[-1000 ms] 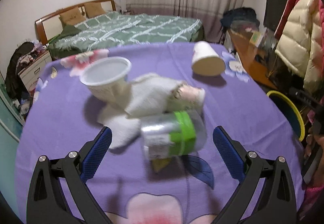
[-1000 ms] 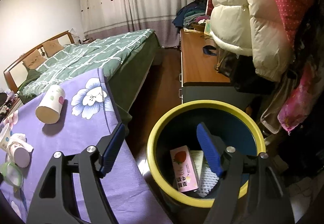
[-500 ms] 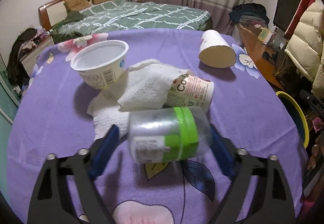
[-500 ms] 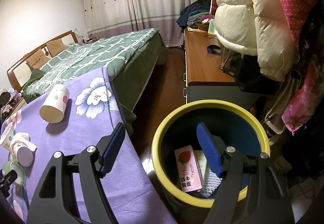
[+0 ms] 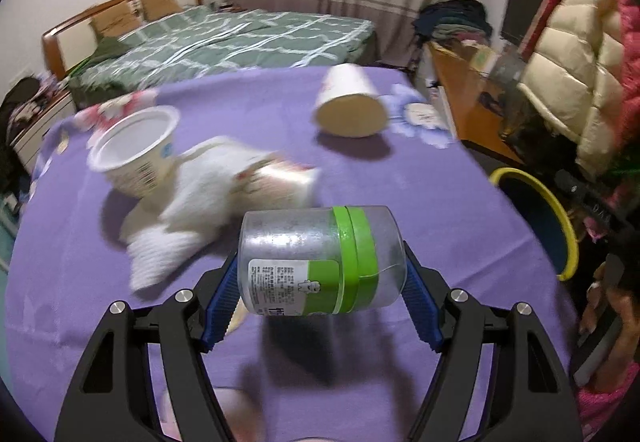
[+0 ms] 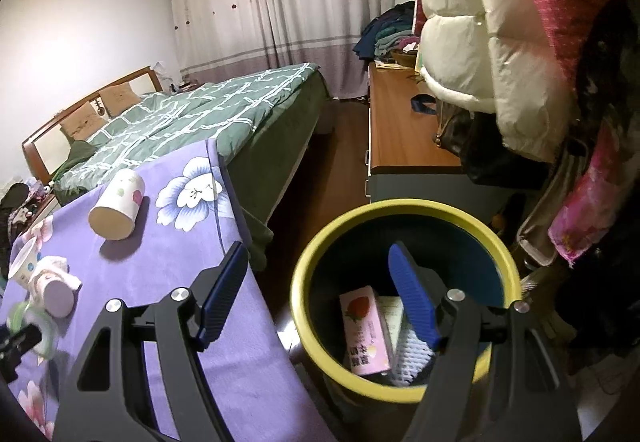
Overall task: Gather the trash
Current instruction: 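Grasp the clear green-lidded jar with the left tool, then carry the jar with the left tool and drop it into the bin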
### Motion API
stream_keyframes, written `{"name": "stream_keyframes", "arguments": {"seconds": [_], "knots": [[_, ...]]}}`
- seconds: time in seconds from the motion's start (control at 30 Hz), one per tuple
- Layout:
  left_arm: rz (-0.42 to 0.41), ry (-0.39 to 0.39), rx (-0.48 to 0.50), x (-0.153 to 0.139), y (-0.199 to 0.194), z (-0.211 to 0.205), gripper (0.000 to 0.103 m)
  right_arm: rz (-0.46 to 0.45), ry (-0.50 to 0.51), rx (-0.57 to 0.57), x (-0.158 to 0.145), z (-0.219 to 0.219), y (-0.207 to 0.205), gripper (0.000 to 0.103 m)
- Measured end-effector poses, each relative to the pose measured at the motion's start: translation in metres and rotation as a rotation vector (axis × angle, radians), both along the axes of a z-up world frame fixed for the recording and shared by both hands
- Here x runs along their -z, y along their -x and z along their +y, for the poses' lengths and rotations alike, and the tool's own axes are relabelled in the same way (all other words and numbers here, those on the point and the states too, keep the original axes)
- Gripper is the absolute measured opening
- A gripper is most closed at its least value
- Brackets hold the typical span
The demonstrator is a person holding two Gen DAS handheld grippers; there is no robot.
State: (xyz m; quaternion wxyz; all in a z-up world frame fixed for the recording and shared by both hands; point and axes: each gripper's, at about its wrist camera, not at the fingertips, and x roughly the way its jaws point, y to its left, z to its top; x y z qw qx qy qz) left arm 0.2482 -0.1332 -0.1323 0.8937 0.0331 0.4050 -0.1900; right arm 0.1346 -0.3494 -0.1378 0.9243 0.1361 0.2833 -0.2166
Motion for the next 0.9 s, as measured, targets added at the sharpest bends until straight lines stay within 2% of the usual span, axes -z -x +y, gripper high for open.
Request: {"name": "stream_keyframes", "arguments": {"seconds": [0.17,0.47,0.7,0.9], "knots": [[-0.02,0.015,0.101,-0.015,0.003,-0.053,0.072,-0.006,0.017,0.007,-0.009,-0.013,0.035,0.07],[-0.005,0.026,0.31,-0.021,0.008,-0.182,0.072,-0.016,0.034,0.042,-0.016,-0.04,0.084,0.073],[0.025,0.019,0.404,-0.019,0.001,-0.261,0.072,-0.016,0.007,0.09,-0.011,-0.072,0.103,0.073],[0.041,0.001,0.451,-0.007,0.001,-0.306,0.072,-0.006,-0.01,0.124,-0.004,-0.092,0.112,0.073]]}}
